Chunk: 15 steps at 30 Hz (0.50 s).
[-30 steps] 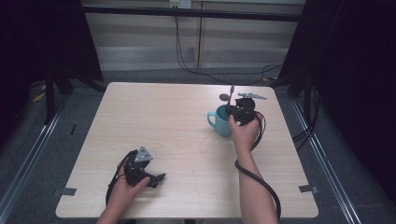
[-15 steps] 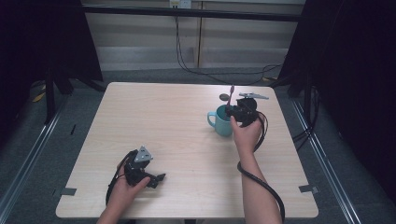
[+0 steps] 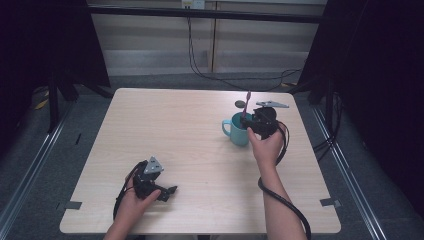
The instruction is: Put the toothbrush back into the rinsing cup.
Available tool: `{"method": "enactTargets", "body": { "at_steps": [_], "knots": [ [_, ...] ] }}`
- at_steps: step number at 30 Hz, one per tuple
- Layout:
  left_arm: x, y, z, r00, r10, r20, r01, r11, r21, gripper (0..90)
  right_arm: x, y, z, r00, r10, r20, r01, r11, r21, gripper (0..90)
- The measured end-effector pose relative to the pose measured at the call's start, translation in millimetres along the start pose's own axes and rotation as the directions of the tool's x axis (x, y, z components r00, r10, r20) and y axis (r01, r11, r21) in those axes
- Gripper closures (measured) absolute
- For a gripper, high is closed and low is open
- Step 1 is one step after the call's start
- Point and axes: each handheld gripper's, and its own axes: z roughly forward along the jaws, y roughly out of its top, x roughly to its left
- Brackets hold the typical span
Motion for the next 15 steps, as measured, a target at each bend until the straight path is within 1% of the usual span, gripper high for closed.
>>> {"method": "enactTargets", "body": {
  "at_steps": [5, 7, 10, 15],
  "knots": [
    [0.0, 0.0, 0.0, 1.0, 0.0, 0.0, 0.0, 1.0, 0.0, 0.0, -0.9, -1.4, -2.6, 0.9999, -0.015, -0.006, 0.016, 1.0, 0.015, 43.7],
    [0.0, 0.0, 0.0, 1.0, 0.0, 0.0, 0.0, 1.0, 0.0, 0.0, -0.5, -2.4, -2.7, 0.9994, -0.031, -0.012, 0.031, 0.999, 0.016, 40.6],
    [0.0, 0.0, 0.0, 1.0, 0.0, 0.0, 0.0, 1.0, 0.0, 0.0, 0.8, -4.2, -3.4, 0.9986, -0.052, -0.011, 0.052, 0.998, 0.018, 40.4],
    [-0.1, 0.0, 0.0, 1.0, -0.001, 0.0, 0.001, 1.0, 0.0, 0.0, 2.2, -5.5, -5.5, 0.9981, -0.056, -0.023, 0.057, 0.998, 0.021, 34.5]
  ]
}}
